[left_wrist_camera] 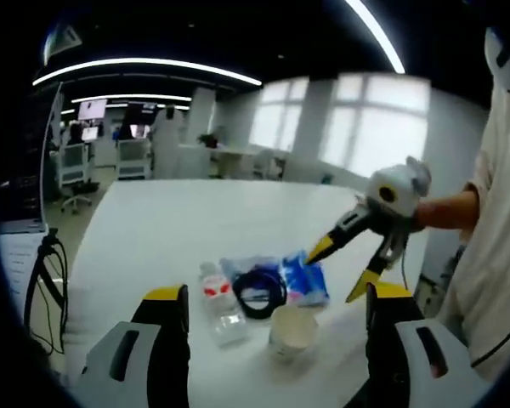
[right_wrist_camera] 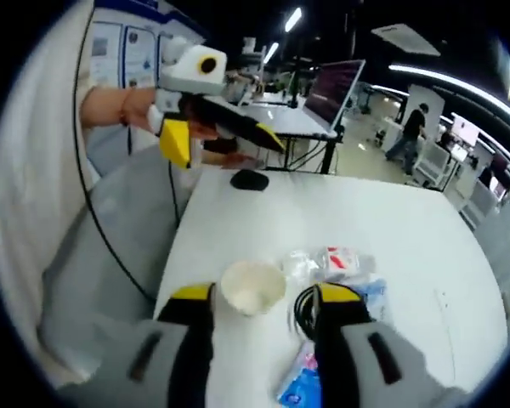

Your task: Arrange the tabletop items into an orderly group along one side of the table until the central work area is clear of visible clutter.

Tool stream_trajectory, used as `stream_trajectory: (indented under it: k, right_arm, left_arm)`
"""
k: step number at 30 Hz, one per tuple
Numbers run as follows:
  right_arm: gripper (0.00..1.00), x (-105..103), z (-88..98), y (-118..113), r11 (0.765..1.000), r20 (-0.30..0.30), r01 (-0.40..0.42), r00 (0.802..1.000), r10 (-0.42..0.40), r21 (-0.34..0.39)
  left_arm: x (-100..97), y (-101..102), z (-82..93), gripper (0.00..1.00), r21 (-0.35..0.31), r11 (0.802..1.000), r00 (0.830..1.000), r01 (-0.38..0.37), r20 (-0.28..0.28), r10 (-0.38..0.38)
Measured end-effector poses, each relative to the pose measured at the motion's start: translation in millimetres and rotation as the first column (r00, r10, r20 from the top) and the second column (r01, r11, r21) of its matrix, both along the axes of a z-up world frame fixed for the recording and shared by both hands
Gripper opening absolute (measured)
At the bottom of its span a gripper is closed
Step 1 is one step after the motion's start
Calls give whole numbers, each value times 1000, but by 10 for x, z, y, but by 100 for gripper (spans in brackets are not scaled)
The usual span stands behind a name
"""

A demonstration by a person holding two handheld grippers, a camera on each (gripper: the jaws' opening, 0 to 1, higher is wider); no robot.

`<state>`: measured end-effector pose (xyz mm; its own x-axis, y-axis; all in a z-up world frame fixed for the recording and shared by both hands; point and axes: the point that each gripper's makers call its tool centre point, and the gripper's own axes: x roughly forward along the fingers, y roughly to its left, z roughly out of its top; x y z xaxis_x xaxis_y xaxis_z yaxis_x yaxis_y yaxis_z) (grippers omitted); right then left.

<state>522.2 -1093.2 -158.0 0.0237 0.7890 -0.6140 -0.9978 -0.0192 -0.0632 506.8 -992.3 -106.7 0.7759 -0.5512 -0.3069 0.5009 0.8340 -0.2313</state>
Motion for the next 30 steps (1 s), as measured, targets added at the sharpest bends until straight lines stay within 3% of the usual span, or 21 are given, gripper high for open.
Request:
stream_trajectory:
  k: [11, 30]
  right_arm:
    - [49, 242, 138, -278, 992, 1, 117, 993, -117, 56]
    - [50, 763, 271, -884, 952, 11, 283, 958, -286, 116]
  left_arm:
    - [44, -178, 91, 83, 22, 1000, 1000, 14, 14, -15]
    - [160, -642, 243, 83, 37, 999, 999, 24, 45, -25]
